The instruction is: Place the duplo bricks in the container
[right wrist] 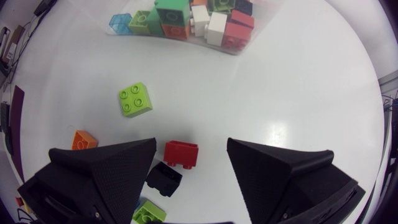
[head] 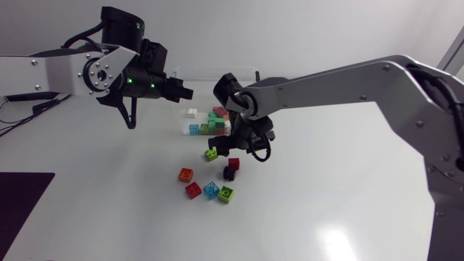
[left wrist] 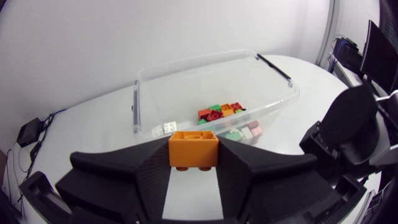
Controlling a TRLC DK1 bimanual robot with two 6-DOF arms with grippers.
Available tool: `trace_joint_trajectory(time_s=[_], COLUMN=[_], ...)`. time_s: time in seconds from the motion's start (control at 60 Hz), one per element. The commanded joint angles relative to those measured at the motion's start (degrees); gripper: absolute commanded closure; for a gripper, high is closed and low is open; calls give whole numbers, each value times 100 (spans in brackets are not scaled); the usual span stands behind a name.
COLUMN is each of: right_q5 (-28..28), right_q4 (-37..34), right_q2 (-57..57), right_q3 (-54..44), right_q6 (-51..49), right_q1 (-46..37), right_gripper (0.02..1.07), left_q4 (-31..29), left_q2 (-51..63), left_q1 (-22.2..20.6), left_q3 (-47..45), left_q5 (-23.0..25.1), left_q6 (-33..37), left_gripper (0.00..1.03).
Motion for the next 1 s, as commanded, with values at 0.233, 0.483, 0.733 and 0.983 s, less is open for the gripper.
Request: trace_joint_trajectory(time_s=[0.233, 0.483, 0.733, 0.983], right_q5=[211, 264, 281, 281], right_q4=[-185, -18, 289, 421], right_q2=[607, 765, 704, 45], right_q3=[265, 221, 10, -367], right_q6=[434, 469, 416, 135], right_q1=[221, 194, 89, 1], right_gripper=[48, 59, 64, 67], left_q4=[821, 1278, 1533, 1603], left_q2=[-323, -376, -350, 107], left_q1=[145, 233, 268, 277], left_q3=[-346, -452, -417, -48], left_q5=[9, 123, 246, 299], left_q6=[-76, -76, -76, -76], left_gripper=[74, 74, 74, 74])
